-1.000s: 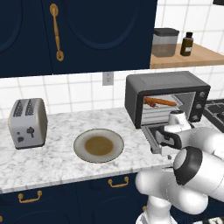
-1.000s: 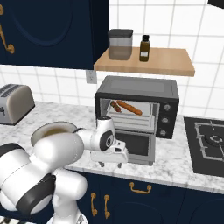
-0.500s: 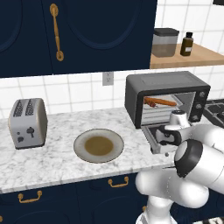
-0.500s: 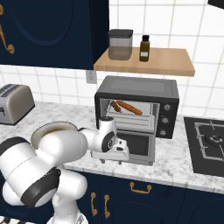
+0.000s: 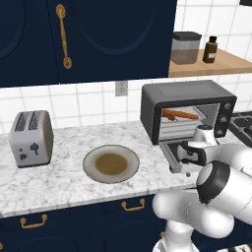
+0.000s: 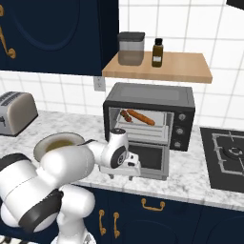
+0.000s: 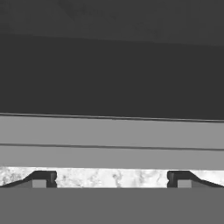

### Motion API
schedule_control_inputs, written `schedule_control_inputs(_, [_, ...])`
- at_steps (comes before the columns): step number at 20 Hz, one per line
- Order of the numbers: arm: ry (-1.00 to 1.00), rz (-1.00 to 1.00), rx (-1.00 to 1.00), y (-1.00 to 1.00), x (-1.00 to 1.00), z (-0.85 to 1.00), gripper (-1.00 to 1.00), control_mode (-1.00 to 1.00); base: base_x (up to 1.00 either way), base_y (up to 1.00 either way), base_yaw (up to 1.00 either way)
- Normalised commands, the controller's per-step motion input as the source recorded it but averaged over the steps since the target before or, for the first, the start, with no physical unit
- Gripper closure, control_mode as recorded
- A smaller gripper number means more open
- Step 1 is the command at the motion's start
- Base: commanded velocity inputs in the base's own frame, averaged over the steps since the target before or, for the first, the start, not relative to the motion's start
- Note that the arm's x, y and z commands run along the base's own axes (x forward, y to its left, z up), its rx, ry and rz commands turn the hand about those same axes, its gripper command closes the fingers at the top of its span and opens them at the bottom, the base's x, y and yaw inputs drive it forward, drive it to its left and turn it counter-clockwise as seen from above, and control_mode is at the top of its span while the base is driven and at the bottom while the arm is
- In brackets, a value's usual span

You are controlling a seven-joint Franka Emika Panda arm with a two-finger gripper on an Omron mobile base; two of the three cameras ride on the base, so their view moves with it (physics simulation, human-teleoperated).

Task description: Pick up the kebab skewer and baguette bread, and place them inside the toaster oven. Close the toaster oven door and start by setting the timer.

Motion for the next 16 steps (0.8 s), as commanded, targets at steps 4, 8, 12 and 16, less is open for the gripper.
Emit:
schedule_control_inputs(4, [0.00,-0.01,0.02,0.23,0.20,-0.12,-1.00,-1.00,0.00,0.00,0.00])
schedule_control_inputs(8, [-0.02,0.00,0.07,0.29,0.10,-0.30,-1.00,-1.00,0.00,0.00,0.00])
schedule_control_inputs(12, [-0.06,0.00,0.07,0.26,0.26,-0.16,-1.00,-1.00,0.00,0.00,0.00])
schedule_control_inputs(16, [-0.13,0.00,0.03,0.22,0.41,0.05,-1.00,-1.00,0.00,0.00,0.00])
